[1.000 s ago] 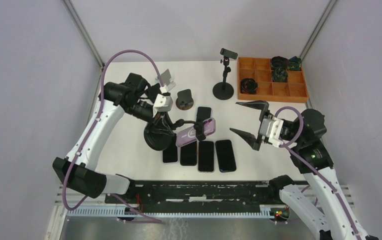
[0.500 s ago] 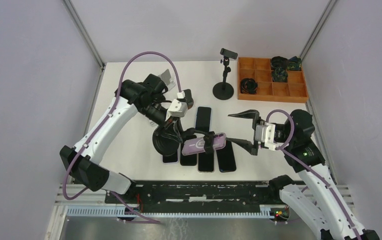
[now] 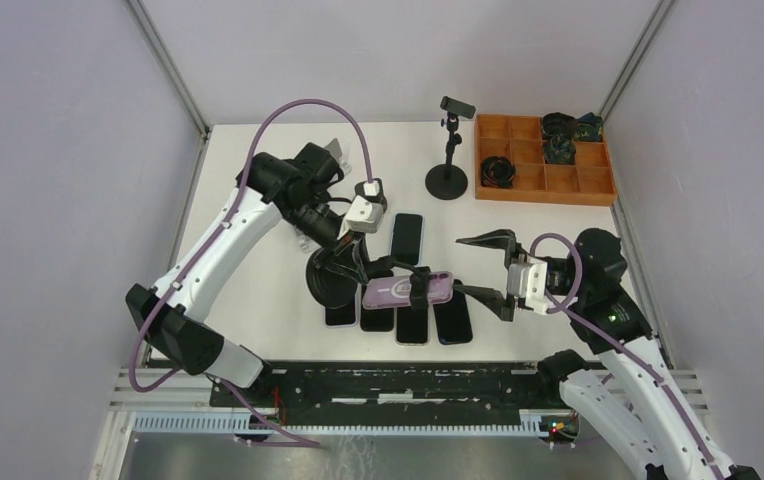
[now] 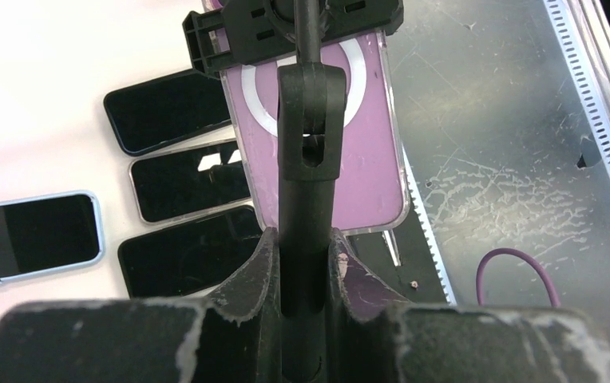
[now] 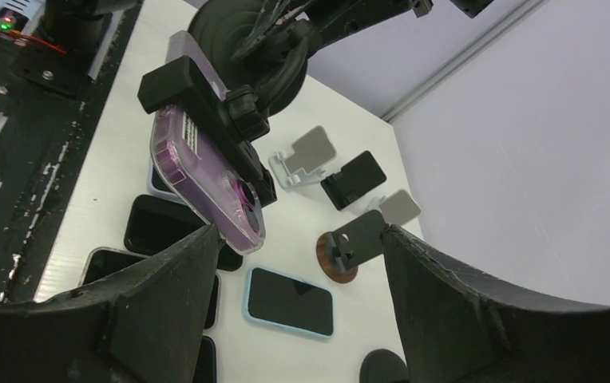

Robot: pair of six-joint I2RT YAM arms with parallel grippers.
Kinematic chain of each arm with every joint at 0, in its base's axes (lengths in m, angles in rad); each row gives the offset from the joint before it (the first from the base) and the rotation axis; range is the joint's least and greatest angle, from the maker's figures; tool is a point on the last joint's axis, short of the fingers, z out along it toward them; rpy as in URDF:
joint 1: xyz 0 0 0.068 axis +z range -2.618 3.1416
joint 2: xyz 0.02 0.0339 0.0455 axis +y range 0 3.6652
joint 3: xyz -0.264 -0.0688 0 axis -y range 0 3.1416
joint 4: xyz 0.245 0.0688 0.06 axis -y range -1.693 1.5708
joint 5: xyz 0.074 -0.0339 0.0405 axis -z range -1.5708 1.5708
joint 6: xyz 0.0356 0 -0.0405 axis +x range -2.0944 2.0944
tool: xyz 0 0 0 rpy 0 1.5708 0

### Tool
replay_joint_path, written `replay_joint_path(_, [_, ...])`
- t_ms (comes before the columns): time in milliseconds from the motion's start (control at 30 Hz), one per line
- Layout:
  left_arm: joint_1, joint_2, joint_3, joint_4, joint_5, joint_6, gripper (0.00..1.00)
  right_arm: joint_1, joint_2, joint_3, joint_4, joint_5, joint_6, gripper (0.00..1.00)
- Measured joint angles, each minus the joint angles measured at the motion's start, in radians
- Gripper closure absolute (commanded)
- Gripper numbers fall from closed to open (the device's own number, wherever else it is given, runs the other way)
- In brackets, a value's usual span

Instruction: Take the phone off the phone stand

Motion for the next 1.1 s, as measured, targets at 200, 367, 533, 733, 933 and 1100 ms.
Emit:
replay_joint_path(200, [-0.015, 0.004, 0.002, 0.024, -0.016, -0.001, 0.98, 0.011, -0.009, 0.071, -0.14, 0.102, -0.091, 0.18])
replay_joint_path(367, [-0.02, 0.004, 0.002, 0.038, -0.026, -0.001, 0.98, 0.014, 0.006, 0.178, -0.23, 0.155, -0.156, 0.18])
replay_joint_path(533, [-0.023, -0.003, 0.001, 0.043, -0.058, 0.0, 0.98, 0.016, 0.001, 0.208, -0.299, 0.195, -0.202, 0.2])
replay_joint_path(733, [-0.023, -0.02, 0.013, 0.041, -0.071, -0.001, 0.98, 0.016, -0.024, 0.167, -0.331, 0.179, -0.197, 0.21])
replay_joint_path(933, [-0.026, -0.019, 0.059, 0.044, -0.069, -0.001, 0.98, 0.016, -0.037, 0.109, -0.311, 0.123, -0.145, 0.21])
replay_joint_path(1100, [-0.048, -0.016, 0.061, 0.043, -0.069, -0.002, 0.98, 0.016, -0.033, 0.08, -0.237, 0.075, -0.1, 0.21])
